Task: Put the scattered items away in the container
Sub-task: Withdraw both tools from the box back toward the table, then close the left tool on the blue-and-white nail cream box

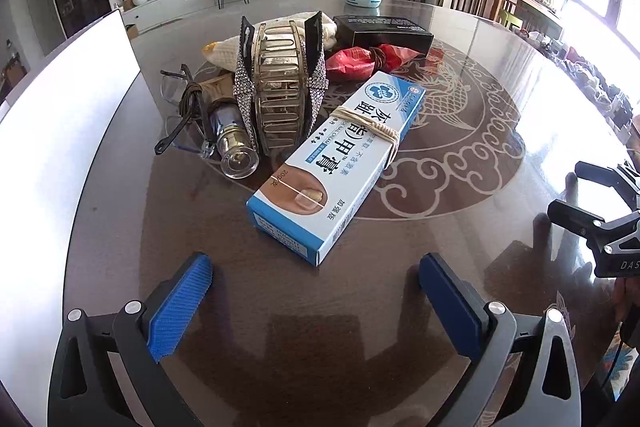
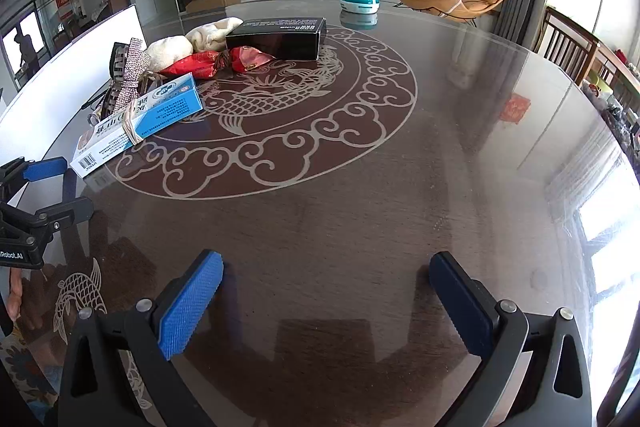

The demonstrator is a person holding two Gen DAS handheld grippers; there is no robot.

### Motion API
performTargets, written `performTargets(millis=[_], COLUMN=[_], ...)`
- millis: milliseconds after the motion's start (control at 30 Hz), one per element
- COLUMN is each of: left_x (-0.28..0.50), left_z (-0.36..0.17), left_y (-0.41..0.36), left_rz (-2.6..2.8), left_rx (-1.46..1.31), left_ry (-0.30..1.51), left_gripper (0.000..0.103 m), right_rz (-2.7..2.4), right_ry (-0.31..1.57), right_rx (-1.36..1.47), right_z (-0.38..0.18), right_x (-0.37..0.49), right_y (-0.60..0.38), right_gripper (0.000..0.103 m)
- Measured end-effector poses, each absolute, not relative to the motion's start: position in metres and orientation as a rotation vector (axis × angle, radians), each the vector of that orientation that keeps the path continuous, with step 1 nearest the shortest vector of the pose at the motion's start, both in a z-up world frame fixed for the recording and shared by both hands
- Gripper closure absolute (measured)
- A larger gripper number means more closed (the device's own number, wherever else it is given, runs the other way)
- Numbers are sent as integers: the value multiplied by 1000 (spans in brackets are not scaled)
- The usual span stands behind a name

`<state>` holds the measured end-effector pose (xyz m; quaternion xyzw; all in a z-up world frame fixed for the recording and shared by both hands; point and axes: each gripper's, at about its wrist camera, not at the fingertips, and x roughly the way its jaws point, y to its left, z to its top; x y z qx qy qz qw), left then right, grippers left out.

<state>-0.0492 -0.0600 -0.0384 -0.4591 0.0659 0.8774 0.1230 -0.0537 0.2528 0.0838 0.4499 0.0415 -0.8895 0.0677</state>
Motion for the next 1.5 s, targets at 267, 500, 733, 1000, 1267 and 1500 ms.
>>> performTargets(millis=[267,500,733,1000,1267,1500], left_x=[-50,-51,-48,-62,-102,-87], left_z=[-39,-39,-39,-39,-39,-35], left_y=[-61,-61,-62,-61,-41,-23], left_rz=[2562,2562,2572,2529,2520,2496], left_rx=[-1332,-1333,-1324,-1309,-1307,-1248], left_ry=[193,193,184,217,229,250], left_gripper=[0,0,0,0,0,22], right_rz=[-2680,-2680,-2664,-2658,-2809,-2853], right_ry=[125,125,136,158,384,492], right_rx=[1356,1355,1348,1337,1223,1224], right_z=[84,84,84,84,92,89], right_x=[-54,-54,-55,-56,-41,-41], right_y=[253,253,249,245,228,223], right_gripper=[0,0,0,0,0,0])
